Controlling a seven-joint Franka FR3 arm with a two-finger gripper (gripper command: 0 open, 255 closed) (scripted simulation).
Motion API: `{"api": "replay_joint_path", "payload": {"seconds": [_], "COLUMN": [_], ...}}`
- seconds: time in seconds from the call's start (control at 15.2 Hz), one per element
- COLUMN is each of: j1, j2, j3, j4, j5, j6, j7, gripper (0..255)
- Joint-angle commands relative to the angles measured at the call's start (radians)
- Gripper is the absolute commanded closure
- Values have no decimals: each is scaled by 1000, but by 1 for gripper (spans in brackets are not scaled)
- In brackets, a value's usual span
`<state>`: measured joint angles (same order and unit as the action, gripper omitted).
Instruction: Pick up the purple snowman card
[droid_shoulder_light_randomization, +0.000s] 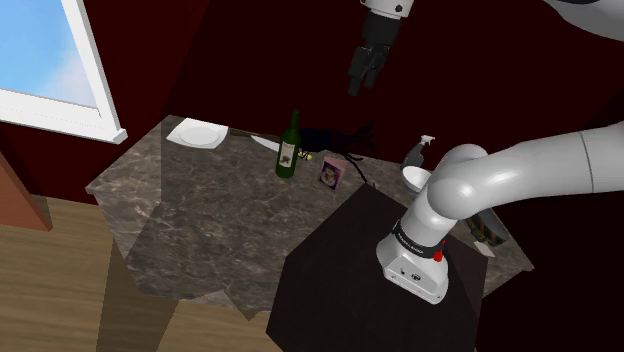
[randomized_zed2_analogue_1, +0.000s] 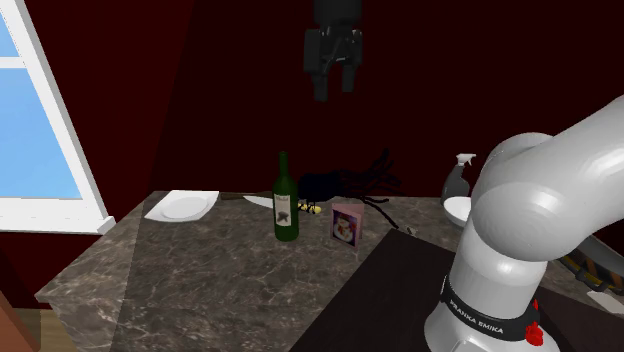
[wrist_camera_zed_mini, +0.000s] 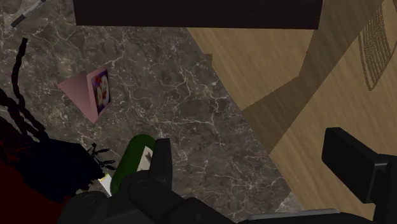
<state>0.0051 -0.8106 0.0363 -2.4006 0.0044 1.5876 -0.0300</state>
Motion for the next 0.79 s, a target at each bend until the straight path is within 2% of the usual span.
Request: {"api": "replay_joint_path", "payload": {"seconds": [0.0, 0.4, 0.73], "j1": [0, -35, -70], "j2": [0, 31, 104], "j3": [0, -65, -124], "j4": [0, -153, -249], "j5": [0, -50, -94], "j6": [0, 187, 360], "j7": [0, -60, -108], "gripper": [0, 0, 0]}}
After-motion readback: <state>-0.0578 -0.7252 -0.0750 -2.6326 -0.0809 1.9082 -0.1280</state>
